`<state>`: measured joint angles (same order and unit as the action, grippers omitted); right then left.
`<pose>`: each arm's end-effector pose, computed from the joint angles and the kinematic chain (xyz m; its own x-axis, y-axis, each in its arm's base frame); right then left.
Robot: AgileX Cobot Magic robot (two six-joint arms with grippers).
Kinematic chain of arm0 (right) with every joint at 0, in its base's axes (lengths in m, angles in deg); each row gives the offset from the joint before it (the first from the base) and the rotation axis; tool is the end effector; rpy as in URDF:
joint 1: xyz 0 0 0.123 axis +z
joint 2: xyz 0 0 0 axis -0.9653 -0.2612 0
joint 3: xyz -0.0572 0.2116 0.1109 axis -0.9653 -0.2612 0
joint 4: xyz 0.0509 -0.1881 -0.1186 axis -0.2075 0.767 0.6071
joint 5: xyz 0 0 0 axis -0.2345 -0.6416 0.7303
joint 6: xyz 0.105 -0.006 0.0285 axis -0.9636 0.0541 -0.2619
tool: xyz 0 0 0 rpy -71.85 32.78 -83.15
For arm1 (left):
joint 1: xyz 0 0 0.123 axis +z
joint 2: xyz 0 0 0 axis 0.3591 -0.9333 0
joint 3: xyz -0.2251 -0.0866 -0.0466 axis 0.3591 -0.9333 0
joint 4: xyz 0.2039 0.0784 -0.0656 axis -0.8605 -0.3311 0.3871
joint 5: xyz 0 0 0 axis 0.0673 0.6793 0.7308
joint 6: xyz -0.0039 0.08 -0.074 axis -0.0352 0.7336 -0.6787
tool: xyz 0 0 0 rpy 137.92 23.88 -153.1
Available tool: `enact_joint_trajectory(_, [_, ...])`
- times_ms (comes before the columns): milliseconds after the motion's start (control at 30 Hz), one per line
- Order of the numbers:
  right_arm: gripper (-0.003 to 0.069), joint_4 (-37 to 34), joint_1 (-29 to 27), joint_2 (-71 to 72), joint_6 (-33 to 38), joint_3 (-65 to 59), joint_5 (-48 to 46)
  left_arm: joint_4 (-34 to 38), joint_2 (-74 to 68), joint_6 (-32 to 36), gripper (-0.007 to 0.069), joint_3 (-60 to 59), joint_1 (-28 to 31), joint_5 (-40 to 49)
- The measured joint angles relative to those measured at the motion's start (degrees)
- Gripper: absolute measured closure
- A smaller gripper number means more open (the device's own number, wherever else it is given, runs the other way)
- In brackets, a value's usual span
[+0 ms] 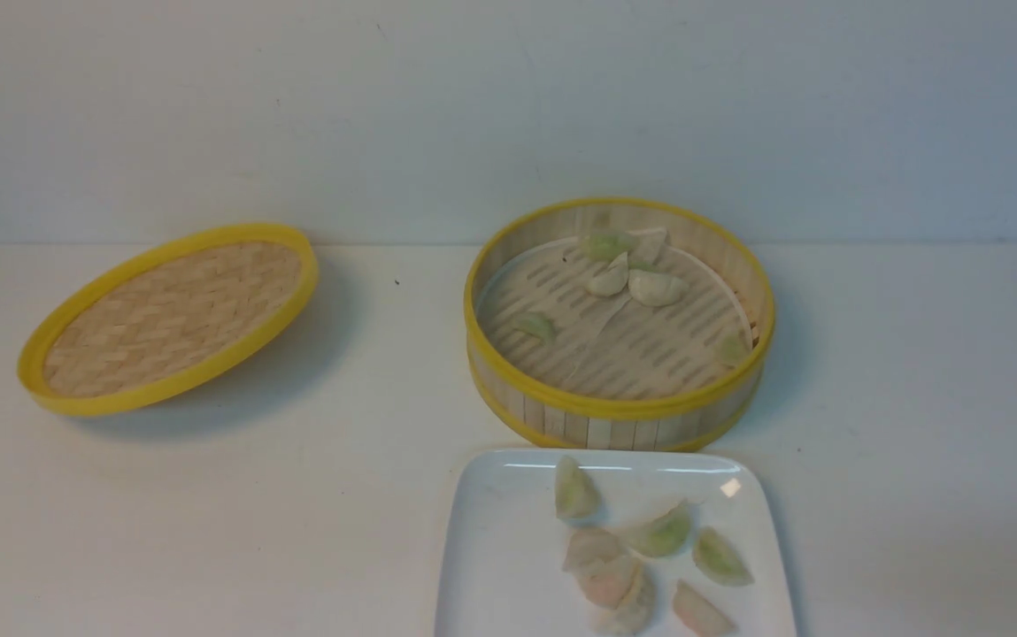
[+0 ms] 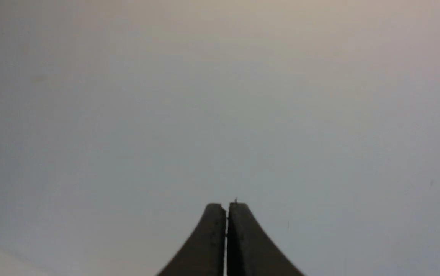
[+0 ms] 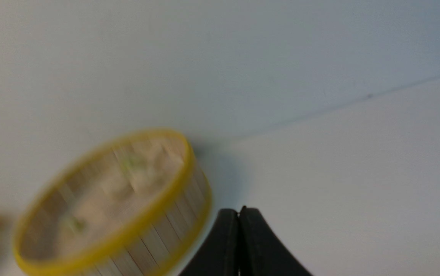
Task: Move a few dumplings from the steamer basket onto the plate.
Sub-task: Use the left arm to grab a dumpling from the steamer
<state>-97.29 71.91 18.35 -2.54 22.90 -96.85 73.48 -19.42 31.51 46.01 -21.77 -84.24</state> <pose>0.0900 0.0066 0.1869 -0.1180 0.4399 -0.8903 0.0016 0.8966 0.4428 0.0798 0.0140 0.2441 0.4282 -0.4586 -0.7787 0.0936 0.8795 -0.4666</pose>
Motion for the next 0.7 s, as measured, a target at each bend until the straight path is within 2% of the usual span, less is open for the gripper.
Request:
enact_joint_trajectory(67, [0.0673,-4.6,0.0,0.0,-1.1,0.0,2.8,0.0,0.0,-0.3,0.0631,0.2,0.0,-2.2])
enact_joint_trajectory(100, [0.0673,-9.3,0.0,0.0,-1.8,0.0,5.3,0.0,0.0,-0.4,0.0631,1.2,0.0,-3.0])
enact_joint_trajectory(167, [0.0673,-19.5,0.0,0.0,-2.3,0.0,10.7,0.1,-1.2,-0.4,0.0631,7.9,0.0,-1.0])
enact_joint_trajectory(200, [0.0673,-20.7,0.0,0.0,-1.9,0.0,11.6,0.1,-2.0,-0.4,0.0631,10.0,0.0,1.1])
enact_joint_trajectory(367, [0.0673,-23.9,0.0,0.0,6.8,0.0,15.3,-0.6,-16.1,-0.2,0.0631,31.8,0.0,23.4])
enact_joint_trajectory(500, [0.0673,-26.1,0.0,0.0,8.1,0.1,14.8,-1.7,-32.0,4.9,0.0631,48.3,0.0,44.6])
enact_joint_trajectory(533, [0.0673,-26.6,0.0,0.0,8.4,0.8,12.0,-1.6,-37.1,7.7,0.0631,53.1,0.0,52.0])
enact_joint_trajectory(567, [0.0673,-26.6,0.0,0.0,8.7,1.5,10.1,-1.6,-38.8,8.5,0.0631,54.6,0.0,54.3])
enact_joint_trajectory(600, [0.0673,-26.2,0.0,0.0,9.6,3.7,6.0,-1.1,-44.4,11.8,0.0631,59.0,0.0,61.8])
enact_joint_trajectory(700, [0.0673,-23.8,0.0,-2.6,12.4,11.6,-4.6,1.2,-54.7,18.3,0.0631,65.1,0.0,72.5])
